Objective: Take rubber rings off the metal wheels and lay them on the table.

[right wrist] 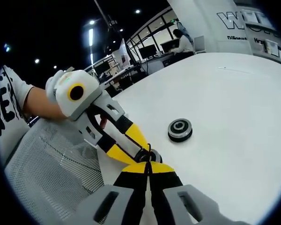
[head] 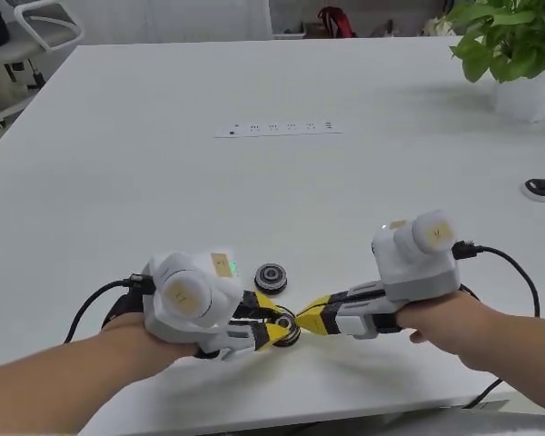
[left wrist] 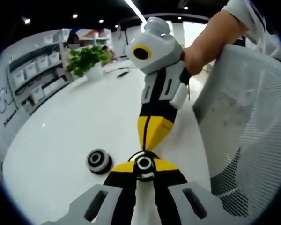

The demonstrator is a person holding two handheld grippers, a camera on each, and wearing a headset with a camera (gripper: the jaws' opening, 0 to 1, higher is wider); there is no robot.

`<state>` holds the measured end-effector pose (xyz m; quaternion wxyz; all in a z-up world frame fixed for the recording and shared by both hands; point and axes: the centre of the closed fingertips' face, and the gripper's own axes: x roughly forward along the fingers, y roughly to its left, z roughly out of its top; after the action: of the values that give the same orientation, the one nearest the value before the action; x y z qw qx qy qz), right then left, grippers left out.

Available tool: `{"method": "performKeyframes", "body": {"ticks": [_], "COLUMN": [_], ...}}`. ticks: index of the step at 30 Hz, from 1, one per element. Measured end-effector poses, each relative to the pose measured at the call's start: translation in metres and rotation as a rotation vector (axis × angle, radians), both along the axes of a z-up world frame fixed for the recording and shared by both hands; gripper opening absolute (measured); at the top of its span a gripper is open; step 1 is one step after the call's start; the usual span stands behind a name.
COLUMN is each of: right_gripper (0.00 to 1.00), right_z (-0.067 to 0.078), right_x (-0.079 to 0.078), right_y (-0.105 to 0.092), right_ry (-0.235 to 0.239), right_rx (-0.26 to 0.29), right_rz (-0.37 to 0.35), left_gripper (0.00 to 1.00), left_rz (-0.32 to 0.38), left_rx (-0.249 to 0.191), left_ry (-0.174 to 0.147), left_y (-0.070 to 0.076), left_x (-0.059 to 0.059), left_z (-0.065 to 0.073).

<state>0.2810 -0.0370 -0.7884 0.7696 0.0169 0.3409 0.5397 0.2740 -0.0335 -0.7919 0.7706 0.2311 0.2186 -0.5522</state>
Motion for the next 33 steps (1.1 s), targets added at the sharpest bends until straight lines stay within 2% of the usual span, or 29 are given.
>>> {"method": "performKeyframes", "body": {"ticks": [5,9,18,33], "right_gripper": [0.00,0.00,0.00,0.00], "right_z": [0.001,0.002,0.005,0.009], "right_x": [0.003,0.004,0.004,0.004], "right_y": [-0.002,-0.003,-0.002,0.000], "right_ry": [-0.003,-0.001,-0.001,-0.001], "right_rx": [0.005,0.010,0.020,0.033], "right_rz": [-0.012,-0.021,-0.023,-0.011], "left_gripper": [0.12,0.15,0.22,0.31], "left_rz": [-0.023,-0.018,-0.001,0.012], "left_rx": [0.001,-0.014,-0.077,-0.157], "left_ry": [-0.005,0.008,0.035,0.038], "left_y": [0.001,0.002,0.001,0.010], "left_x": [-0.003,-0.003,-0.005,-0.009], "left_z": [0.003,0.006,0.023,0.052]}}
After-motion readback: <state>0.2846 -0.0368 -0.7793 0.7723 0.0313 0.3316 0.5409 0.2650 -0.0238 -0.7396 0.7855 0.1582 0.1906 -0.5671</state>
